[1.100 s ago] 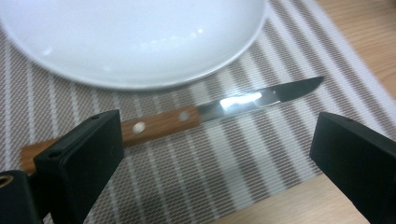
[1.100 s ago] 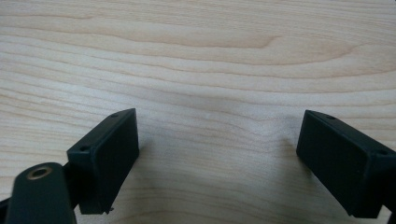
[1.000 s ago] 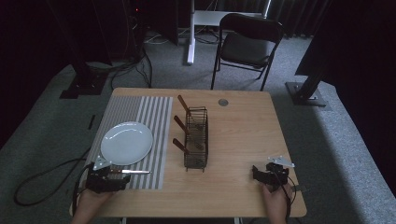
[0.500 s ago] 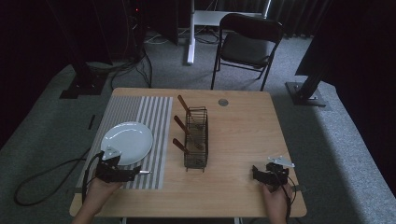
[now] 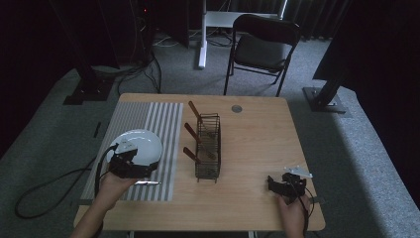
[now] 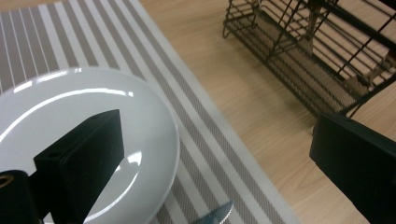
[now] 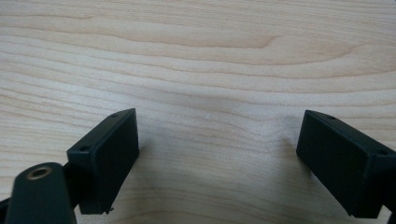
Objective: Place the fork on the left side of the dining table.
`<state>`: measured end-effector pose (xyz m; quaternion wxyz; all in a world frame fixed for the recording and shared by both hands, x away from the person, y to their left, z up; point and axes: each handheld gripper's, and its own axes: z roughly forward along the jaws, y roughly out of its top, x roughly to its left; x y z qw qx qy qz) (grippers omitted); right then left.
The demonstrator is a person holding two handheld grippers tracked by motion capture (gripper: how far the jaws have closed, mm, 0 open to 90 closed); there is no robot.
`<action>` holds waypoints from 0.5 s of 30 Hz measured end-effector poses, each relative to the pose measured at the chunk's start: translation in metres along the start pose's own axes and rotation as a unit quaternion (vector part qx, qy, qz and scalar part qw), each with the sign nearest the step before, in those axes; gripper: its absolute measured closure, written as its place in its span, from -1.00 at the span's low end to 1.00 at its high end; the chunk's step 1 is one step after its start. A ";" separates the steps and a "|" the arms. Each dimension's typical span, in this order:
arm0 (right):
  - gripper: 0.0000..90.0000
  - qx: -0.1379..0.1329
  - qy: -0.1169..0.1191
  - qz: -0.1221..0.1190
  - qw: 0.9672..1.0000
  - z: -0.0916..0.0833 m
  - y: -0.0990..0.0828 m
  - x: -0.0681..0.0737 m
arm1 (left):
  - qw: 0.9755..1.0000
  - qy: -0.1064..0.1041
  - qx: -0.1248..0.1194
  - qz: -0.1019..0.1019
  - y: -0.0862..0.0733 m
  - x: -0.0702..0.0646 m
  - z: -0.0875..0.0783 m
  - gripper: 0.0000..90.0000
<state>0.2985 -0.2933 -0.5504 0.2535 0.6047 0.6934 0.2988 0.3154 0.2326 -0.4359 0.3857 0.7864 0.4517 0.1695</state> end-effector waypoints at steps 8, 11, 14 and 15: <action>-0.72 0.000 0.000 0.000 1.000 0.000 0.000 0.000 | 1.000 -0.008 -0.014 0.010 0.026 -0.007 0.004 -0.93; -0.72 0.000 0.000 0.000 1.000 0.000 0.000 0.000 | 1.000 -0.010 -0.019 0.012 0.037 -0.009 0.004 -0.93; -0.72 0.000 0.000 0.000 1.000 0.000 0.000 0.000 | 0.999 -0.015 -0.023 0.015 0.047 -0.013 0.005 -0.93; -0.72 0.000 0.000 0.001 1.000 0.000 0.000 0.000 | 0.999 -0.015 -0.023 0.019 0.050 -0.014 0.006 -0.93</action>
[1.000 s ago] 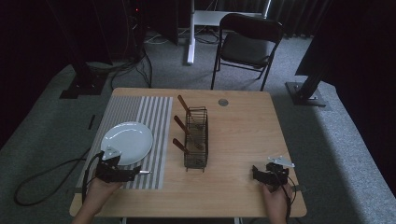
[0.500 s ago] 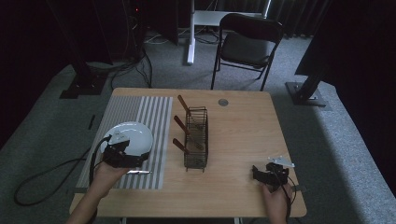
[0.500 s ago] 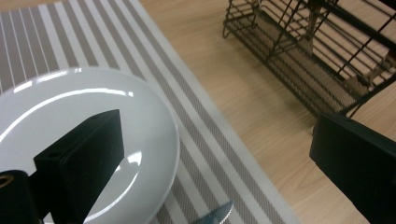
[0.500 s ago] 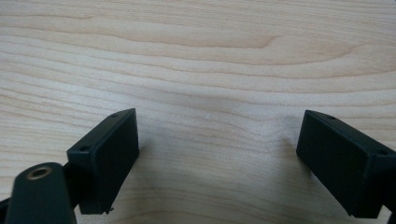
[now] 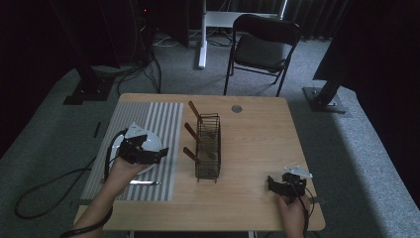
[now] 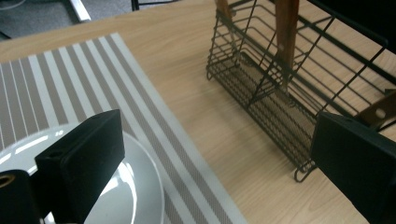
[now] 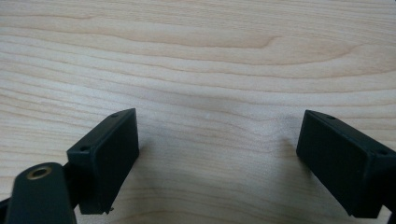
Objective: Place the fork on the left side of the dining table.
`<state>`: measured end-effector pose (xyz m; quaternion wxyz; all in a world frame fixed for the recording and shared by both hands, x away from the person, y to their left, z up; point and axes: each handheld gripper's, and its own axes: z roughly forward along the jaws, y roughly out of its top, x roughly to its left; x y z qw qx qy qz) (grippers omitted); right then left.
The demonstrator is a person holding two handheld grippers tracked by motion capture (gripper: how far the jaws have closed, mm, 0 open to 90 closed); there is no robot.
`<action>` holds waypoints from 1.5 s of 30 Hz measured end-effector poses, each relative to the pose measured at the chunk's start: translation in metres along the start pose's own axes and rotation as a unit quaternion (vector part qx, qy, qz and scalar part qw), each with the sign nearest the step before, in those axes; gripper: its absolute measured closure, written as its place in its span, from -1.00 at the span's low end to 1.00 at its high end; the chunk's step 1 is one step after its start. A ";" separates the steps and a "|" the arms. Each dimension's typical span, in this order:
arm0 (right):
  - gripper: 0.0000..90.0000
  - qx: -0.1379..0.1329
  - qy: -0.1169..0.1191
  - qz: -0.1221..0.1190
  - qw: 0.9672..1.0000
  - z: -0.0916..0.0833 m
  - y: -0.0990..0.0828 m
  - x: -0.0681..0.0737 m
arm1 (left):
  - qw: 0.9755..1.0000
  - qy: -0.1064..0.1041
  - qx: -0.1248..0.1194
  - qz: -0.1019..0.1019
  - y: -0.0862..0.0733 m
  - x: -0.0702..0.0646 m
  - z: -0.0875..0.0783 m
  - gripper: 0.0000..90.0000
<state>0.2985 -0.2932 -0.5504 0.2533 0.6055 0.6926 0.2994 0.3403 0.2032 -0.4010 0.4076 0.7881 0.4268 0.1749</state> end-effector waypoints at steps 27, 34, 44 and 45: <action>-0.72 0.000 0.000 -0.001 1.000 0.000 0.000 0.000 | 0.999 -0.041 0.003 0.007 0.066 -0.025 0.039 -0.69; -0.72 0.000 0.000 -0.001 1.000 0.000 0.000 0.000 | 0.997 -0.074 0.019 -0.012 0.067 -0.024 0.055 -0.38; -0.72 0.000 0.000 -0.001 1.000 0.000 0.000 0.000 | 0.993 -0.106 0.018 -0.048 0.059 -0.022 0.073 0.15; -0.72 0.000 0.000 -0.001 1.000 0.000 0.000 0.000 | 0.993 -0.102 0.018 -0.050 0.057 -0.022 0.074 0.17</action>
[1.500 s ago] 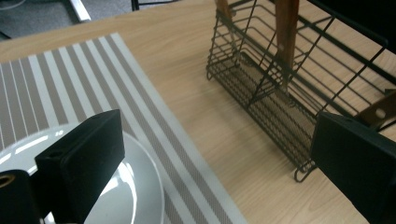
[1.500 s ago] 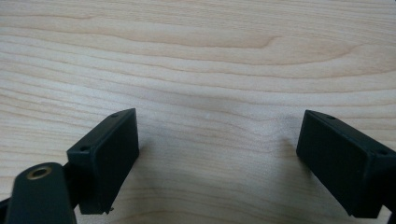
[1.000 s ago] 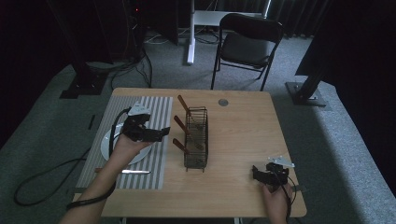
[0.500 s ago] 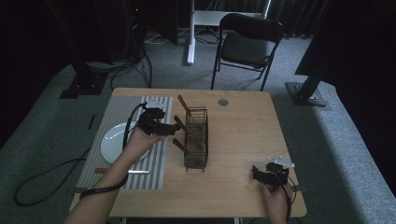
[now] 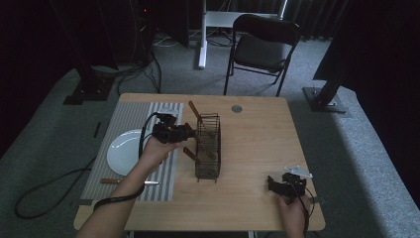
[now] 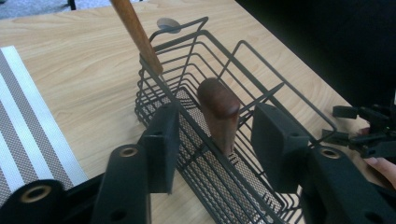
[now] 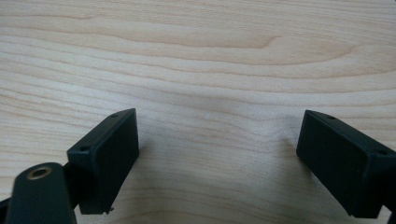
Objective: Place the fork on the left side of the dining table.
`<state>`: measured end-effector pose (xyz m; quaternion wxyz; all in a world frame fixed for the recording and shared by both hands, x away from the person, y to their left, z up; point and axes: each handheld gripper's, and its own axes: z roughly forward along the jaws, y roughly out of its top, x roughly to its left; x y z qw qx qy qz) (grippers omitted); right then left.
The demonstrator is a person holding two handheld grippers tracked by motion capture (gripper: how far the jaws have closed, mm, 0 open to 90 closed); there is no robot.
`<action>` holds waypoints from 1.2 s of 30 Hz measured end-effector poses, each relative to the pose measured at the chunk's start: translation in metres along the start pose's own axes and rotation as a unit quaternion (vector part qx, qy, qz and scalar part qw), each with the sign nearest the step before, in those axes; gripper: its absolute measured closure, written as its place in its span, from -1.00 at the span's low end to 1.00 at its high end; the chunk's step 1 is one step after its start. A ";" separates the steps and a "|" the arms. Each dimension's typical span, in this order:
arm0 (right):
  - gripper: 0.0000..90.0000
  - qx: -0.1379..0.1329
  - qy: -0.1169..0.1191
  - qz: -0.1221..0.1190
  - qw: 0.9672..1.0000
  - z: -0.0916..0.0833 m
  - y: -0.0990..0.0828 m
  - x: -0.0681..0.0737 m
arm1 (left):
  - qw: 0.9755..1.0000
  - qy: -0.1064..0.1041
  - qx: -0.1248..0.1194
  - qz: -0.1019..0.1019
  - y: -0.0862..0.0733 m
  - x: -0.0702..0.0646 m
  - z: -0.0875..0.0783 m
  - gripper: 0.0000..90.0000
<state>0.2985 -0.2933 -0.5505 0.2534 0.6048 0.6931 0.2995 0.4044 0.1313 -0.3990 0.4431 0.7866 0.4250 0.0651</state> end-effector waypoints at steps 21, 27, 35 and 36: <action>-0.72 0.000 0.000 0.000 1.000 0.000 0.000 0.000 | 0.997 -0.034 -0.044 -0.045 -0.015 -0.001 0.004 0.74; -0.72 0.000 0.000 0.000 1.000 0.000 0.000 0.000 | 0.998 -0.038 -0.043 -0.042 -0.014 -0.004 -0.001 0.78; -0.72 0.000 0.000 0.000 1.000 0.000 0.000 0.000 | 0.998 -0.043 -0.048 -0.026 -0.005 -0.009 -0.012 0.79; -0.72 0.000 0.000 0.000 1.000 0.000 0.000 0.000 | 0.997 -0.042 -0.051 -0.028 -0.003 -0.010 -0.014 0.79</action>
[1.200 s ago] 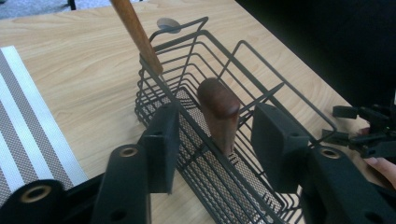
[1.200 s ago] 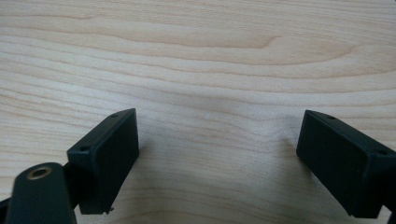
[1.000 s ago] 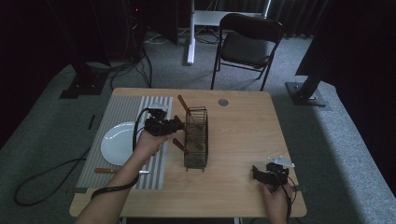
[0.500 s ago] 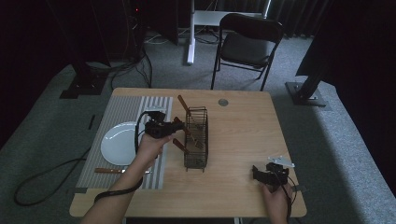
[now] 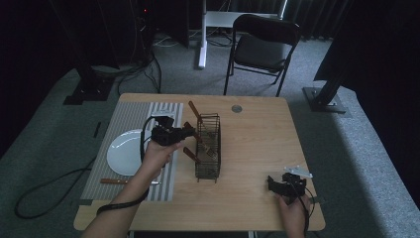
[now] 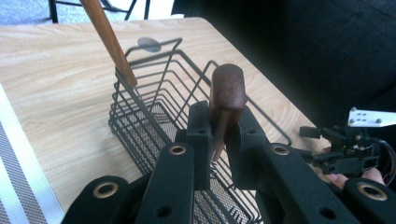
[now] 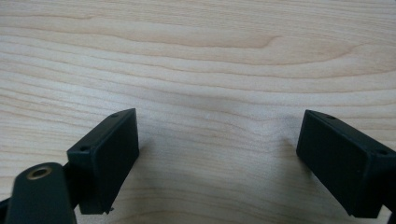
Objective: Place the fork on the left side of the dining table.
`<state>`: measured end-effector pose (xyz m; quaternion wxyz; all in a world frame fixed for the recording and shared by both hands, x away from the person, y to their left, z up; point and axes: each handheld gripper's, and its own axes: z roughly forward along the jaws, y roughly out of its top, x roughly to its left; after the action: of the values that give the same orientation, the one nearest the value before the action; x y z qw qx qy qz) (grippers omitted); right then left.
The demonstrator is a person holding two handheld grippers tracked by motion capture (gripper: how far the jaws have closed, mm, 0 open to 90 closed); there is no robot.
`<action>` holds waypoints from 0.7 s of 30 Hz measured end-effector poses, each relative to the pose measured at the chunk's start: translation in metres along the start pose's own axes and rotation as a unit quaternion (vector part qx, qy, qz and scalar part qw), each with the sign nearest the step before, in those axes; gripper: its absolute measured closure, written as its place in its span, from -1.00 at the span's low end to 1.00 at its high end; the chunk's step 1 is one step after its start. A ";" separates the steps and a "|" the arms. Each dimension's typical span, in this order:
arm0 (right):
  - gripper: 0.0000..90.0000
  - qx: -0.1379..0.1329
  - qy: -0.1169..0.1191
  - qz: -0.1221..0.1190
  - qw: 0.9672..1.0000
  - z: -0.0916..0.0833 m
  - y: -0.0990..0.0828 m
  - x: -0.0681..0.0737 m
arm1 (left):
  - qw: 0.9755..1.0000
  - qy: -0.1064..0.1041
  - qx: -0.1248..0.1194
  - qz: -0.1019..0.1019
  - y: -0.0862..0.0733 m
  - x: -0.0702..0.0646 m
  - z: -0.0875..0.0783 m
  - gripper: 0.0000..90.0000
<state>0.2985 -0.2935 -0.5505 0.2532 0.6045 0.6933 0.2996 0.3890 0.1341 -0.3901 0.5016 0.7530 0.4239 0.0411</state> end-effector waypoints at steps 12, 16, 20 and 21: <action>-0.72 -0.001 0.000 0.000 1.000 0.000 0.000 0.000 | 1.000 0.005 -0.019 0.024 0.023 -0.014 -0.037 0.79; -0.72 -0.001 0.000 0.000 1.000 0.000 0.000 0.000 | 0.999 0.007 -0.029 0.031 0.031 -0.018 -0.053 0.79; -0.72 -0.001 0.000 0.000 1.000 0.000 0.000 0.000 | 0.998 0.010 -0.046 0.033 0.039 -0.020 -0.070 0.79; -0.72 0.000 0.000 0.000 1.000 0.000 0.000 0.000 | 0.998 0.009 -0.049 0.033 0.040 -0.020 -0.074 0.79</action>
<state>0.2986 -0.2934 -0.5504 0.2536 0.6046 0.6930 0.2998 0.3645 0.1680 -0.3145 0.5324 0.7410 0.4004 0.0851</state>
